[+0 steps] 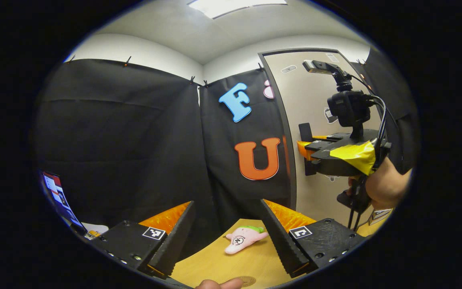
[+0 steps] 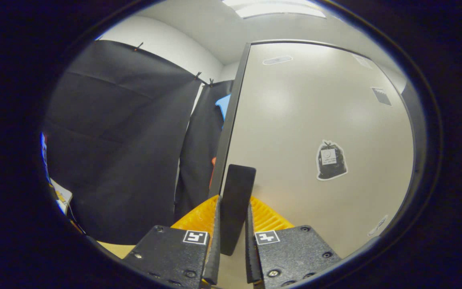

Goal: Open the cabinet door with the right hand, grasp the bottle in the cabinet with the left hand and place it on the coaster, then close the cabinet door with the right hand.

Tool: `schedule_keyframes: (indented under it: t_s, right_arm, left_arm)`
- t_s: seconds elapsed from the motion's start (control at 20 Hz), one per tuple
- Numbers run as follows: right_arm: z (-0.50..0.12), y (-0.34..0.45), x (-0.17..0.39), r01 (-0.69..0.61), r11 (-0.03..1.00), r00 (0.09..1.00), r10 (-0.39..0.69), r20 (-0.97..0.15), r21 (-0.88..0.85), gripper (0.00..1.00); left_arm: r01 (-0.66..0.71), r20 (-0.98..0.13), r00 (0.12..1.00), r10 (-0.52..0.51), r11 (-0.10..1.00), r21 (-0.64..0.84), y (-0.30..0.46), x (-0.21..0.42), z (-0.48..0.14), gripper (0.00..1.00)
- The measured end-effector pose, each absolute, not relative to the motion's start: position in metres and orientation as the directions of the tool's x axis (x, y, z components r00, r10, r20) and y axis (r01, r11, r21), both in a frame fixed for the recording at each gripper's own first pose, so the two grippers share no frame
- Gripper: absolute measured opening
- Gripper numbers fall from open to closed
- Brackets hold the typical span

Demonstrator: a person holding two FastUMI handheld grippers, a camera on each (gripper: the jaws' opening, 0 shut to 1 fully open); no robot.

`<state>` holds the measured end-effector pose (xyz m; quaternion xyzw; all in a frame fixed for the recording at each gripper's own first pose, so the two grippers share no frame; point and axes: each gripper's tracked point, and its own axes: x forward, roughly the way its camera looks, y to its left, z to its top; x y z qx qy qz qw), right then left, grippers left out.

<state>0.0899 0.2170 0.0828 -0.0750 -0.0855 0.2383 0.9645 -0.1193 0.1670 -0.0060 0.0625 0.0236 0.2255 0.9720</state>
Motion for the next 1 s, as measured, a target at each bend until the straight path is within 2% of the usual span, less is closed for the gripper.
schedule_keyframes:
  t_s: [0.25, 0.6, 0.7, 0.75, 0.8, 1.0]
  right_arm:
    - [0.078, 0.215, 0.08, -0.599, 0.793, 0.797, 0.604, 0.01, -0.111, 0.23]
    - [0.074, 0.205, 0.056, -0.723, 0.688, 0.69, 0.721, -0.055, -0.059, 0.21]
    - [0.072, 0.201, 0.056, -0.745, 0.664, 0.667, 0.742, -0.069, -0.055, 0.21]
    - [0.072, 0.199, 0.053, -0.749, 0.66, 0.662, 0.745, -0.076, -0.054, 0.2]
    - [0.072, 0.196, 0.051, -0.749, 0.661, 0.662, 0.745, -0.083, -0.049, 0.21]
    - [0.073, 0.192, 0.052, -0.752, 0.659, 0.657, 0.746, -0.103, -0.022, 0.21]
  left_arm:
    - [-0.405, -0.02, 0.912, 0.409, 0.908, 0.11, 0.159, -0.105, -0.01, 0.96]
    - [-0.412, -0.03, 0.909, 0.415, 0.908, 0.072, 0.176, -0.097, -0.023, 0.96]
    - [-0.424, -0.049, 0.903, 0.427, 0.903, 0.062, 0.185, -0.095, -0.028, 0.96]
    - [-0.42, -0.06, 0.904, 0.423, 0.906, 0.054, 0.187, -0.091, -0.035, 1.0]
    - [-0.413, -0.069, 0.907, 0.415, 0.909, 0.05, 0.188, -0.088, -0.038, 0.96]
    - [-0.362, -0.076, 0.928, 0.366, 0.93, 0.065, 0.183, -0.067, -0.037, 0.96]
